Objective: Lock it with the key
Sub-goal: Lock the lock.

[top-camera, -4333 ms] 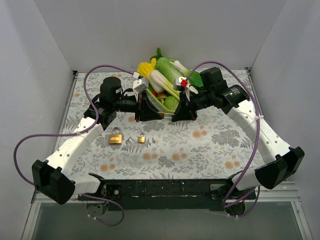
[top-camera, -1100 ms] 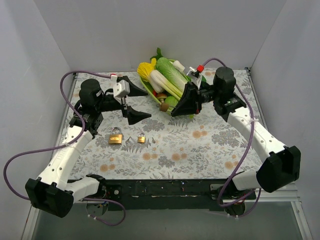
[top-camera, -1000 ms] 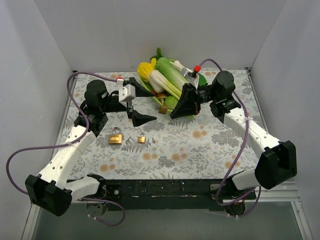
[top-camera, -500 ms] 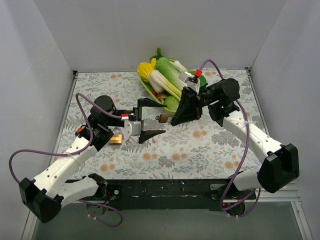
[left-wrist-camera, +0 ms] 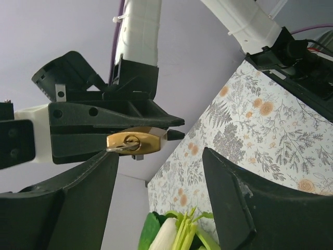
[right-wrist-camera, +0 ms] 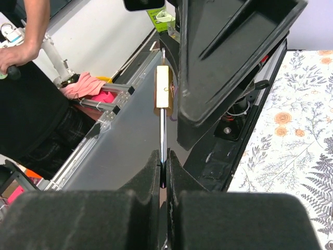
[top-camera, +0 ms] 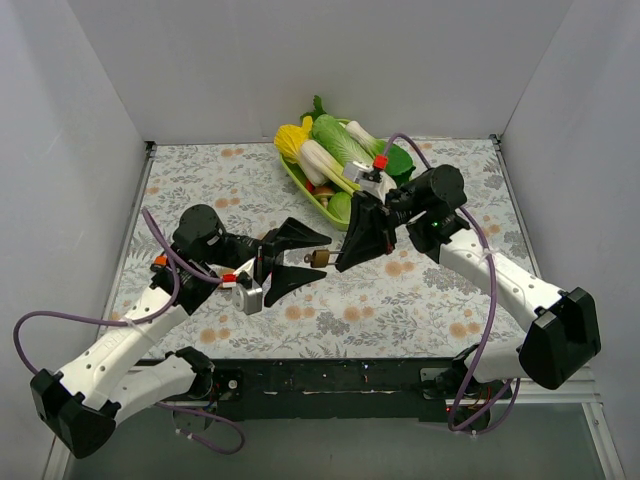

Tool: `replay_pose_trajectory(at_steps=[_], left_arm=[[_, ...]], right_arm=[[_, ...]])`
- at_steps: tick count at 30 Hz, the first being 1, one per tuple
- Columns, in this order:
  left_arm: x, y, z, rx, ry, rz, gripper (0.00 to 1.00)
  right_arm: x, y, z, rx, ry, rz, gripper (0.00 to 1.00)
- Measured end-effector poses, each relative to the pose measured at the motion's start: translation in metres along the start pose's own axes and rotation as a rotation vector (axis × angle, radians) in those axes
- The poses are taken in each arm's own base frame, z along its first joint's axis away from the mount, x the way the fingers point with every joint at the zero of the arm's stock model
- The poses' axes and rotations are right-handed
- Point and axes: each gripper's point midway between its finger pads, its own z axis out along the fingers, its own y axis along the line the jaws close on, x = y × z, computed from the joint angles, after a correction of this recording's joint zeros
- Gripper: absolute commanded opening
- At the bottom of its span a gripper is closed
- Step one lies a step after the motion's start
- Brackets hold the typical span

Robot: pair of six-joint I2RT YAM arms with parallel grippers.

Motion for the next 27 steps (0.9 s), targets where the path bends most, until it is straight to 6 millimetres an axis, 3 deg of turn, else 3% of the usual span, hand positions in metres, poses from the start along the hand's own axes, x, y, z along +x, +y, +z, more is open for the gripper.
replay_pose_trajectory(at_steps=[6,22,27], left_arm=[[-0.007,-0.011,0.005,0.066,-0.077,0.038,0.50],[-0.015,-0.022,0.020,0.133,-0.193,0.098,0.52],[-0.018,-0.025,0.022,0.146,-0.214,0.103,0.45]], right_arm=[[0.003,0.001,0.003,-0.012,0.007,0.002,0.01],[0.016,0.011,0.012,-0.047,0.023,-0.028,0.01],[0.018,0.015,0.013,-0.051,0.024,-0.029,0.01]])
